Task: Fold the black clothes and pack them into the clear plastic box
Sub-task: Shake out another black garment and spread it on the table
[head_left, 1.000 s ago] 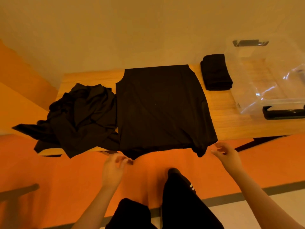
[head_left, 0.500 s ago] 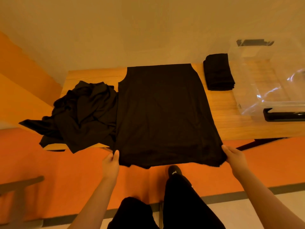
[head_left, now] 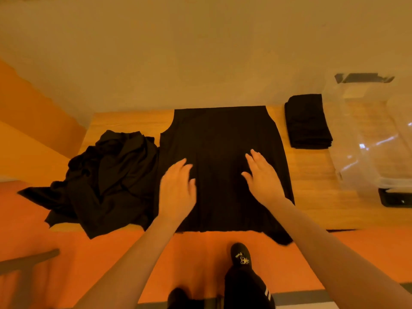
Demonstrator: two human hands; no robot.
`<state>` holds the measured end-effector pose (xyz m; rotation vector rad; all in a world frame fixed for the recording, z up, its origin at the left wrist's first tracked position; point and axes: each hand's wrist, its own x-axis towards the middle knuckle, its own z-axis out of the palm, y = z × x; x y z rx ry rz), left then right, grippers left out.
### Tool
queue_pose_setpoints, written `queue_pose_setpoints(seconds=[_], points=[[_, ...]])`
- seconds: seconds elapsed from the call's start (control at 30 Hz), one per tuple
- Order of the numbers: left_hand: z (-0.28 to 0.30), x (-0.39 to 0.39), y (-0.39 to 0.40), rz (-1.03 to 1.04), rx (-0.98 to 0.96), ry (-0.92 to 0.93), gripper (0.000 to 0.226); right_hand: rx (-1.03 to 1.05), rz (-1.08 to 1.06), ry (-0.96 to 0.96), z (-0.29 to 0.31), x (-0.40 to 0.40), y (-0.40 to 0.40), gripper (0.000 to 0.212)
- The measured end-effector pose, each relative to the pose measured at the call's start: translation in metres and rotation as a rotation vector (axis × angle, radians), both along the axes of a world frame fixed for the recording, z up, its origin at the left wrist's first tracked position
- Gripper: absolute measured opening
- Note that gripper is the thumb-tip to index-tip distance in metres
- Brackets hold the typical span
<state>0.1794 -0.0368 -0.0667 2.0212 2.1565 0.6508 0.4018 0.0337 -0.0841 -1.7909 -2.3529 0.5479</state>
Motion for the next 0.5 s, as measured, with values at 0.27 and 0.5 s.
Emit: queue_pose_setpoints(seconds=[0.27, 0.5], points=[[-0.047, -0.040, 0.048, 0.033, -0.490, 0.270, 0.061, -0.095, -0.011, -0.248, -0.028, 0.062, 0.036, 0.065], [-0.027, -0.008, 0.101, 0.050, -0.335, 0.218, 0.058, -0.014, -0.023, -0.097, 0.004, 0.025, 0.111, 0.058]])
